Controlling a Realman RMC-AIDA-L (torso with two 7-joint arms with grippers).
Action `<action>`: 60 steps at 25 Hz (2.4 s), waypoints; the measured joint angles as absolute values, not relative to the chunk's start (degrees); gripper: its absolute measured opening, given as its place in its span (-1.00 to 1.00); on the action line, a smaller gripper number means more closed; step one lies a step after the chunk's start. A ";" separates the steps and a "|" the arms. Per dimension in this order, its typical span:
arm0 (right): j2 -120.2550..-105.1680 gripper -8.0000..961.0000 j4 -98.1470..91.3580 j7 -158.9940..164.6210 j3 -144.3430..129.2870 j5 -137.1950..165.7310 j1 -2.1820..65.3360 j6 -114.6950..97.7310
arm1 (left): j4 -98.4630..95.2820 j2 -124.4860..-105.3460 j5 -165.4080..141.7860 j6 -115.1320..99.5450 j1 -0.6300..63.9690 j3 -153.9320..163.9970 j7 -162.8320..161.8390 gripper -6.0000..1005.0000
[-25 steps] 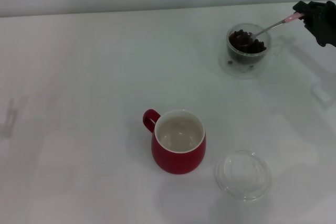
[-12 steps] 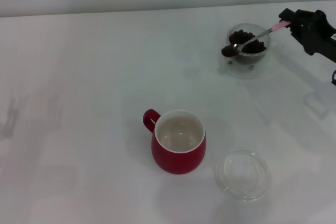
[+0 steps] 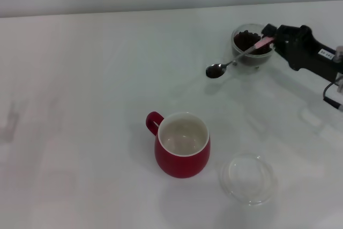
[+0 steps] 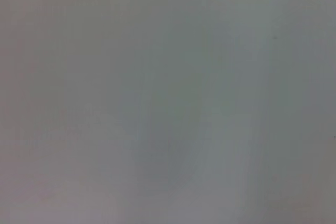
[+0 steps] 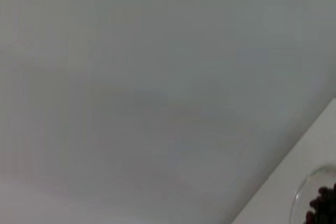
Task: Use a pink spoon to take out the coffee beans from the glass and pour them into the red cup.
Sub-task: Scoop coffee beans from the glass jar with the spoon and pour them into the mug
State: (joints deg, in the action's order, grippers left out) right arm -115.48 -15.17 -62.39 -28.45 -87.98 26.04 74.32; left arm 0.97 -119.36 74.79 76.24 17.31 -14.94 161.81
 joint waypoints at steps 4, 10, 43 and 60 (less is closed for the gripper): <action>-115.79 -0.68 -14.56 -62.51 -30.08 -88.15 26.12 75.42 | 0.97 -119.36 74.79 75.62 17.31 -14.94 161.81 0.28; -115.93 -0.68 -11.08 -63.78 -30.54 -88.38 26.83 78.11 | 0.97 -119.36 74.79 75.04 17.36 -14.94 161.81 0.28; -115.63 -0.68 -5.27 -82.37 -32.44 -87.99 27.20 89.08 | 0.63 -119.18 73.91 74.37 17.32 -14.94 161.81 0.28; -115.56 -0.67 -7.50 -95.85 -35.67 -87.97 27.35 89.07 | 0.51 -119.18 73.91 73.57 17.73 -14.94 161.81 0.28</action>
